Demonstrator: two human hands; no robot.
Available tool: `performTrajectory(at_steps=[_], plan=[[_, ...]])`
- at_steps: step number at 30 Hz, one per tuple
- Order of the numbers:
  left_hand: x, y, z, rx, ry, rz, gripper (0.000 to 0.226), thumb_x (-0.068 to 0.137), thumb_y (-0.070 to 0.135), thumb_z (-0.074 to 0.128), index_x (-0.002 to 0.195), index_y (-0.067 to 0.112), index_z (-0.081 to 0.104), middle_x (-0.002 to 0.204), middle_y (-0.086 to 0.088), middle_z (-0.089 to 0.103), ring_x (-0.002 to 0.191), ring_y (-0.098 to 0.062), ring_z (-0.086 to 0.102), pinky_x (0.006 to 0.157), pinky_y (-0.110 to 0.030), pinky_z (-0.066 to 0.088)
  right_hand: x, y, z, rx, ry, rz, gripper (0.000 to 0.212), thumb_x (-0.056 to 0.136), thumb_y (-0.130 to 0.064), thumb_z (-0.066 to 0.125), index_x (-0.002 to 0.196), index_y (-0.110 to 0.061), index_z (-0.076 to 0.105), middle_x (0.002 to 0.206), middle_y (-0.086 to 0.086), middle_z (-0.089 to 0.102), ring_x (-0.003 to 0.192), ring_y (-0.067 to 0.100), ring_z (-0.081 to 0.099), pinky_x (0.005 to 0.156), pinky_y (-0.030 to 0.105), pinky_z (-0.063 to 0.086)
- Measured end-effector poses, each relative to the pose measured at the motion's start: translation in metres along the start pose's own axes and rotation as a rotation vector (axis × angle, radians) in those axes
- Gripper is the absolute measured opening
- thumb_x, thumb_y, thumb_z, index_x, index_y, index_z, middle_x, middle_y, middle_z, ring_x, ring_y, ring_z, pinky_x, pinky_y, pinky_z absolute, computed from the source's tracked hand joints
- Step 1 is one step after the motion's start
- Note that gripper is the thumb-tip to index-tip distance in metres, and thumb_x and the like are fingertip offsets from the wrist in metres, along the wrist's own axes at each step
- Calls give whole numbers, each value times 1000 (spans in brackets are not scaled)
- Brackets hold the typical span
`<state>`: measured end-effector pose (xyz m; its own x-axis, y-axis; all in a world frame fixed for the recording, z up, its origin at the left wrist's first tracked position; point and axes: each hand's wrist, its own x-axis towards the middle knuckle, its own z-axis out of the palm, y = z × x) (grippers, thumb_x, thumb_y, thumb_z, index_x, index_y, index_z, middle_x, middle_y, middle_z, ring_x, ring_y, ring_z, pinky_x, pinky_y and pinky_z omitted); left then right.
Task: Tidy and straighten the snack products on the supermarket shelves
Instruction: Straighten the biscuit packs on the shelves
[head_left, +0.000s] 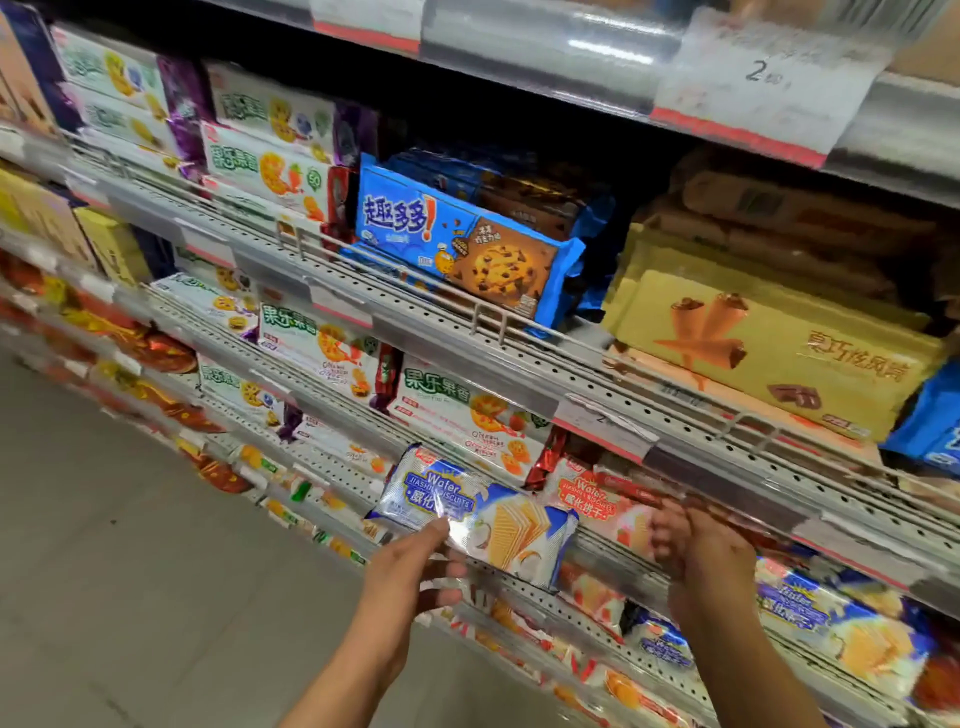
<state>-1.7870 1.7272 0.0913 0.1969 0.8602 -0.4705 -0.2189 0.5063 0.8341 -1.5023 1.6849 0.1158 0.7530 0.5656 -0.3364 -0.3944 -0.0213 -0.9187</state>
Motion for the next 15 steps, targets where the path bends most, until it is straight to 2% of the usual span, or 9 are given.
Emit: performTrajectory(at_steps=[3, 6, 9, 12, 15], plan=[[-3, 6, -10, -14, 32, 9, 37, 92, 38, 68, 96, 2, 71, 87, -16, 72, 78, -23, 71, 59, -32, 55, 16, 6, 24, 13, 6, 68, 25, 97, 8, 36, 84, 6, 57, 69, 20, 66, 38, 12, 55, 36, 17, 38], [-5, 9, -18, -20, 43, 17, 32, 96, 35, 65, 93, 3, 71, 84, -15, 72, 77, -22, 70, 60, -31, 55, 25, 16, 39, -3, 14, 147, 24, 98, 8, 29, 103, 7, 53, 81, 23, 69, 42, 13, 59, 35, 19, 40], [-6, 11, -21, -15, 47, 18, 35, 95, 36, 66, 90, 1, 72, 85, -17, 72, 77, -23, 69, 61, -31, 55, 36, 24, 41, -9, 30, 162, 25, 102, 3, 34, 119, 11, 50, 95, 27, 68, 47, 16, 59, 36, 20, 41], [-5, 11, -22, -10, 46, 21, 37, 94, 37, 66, 90, 1, 72, 85, -18, 72, 76, -24, 70, 62, -32, 55, 36, 24, 36, -28, -14, 158, 32, 104, -4, 39, 123, 19, 50, 95, 27, 69, 47, 14, 61, 38, 21, 45], [-4, 11, -17, 6, 32, 28, 35, 93, 38, 66, 87, 4, 73, 85, -17, 73, 76, -24, 69, 63, -33, 55, 29, 20, 28, -30, -119, 175, 34, 106, -9, 42, 124, 17, 52, 93, 26, 69, 50, 14, 63, 42, 21, 49]])
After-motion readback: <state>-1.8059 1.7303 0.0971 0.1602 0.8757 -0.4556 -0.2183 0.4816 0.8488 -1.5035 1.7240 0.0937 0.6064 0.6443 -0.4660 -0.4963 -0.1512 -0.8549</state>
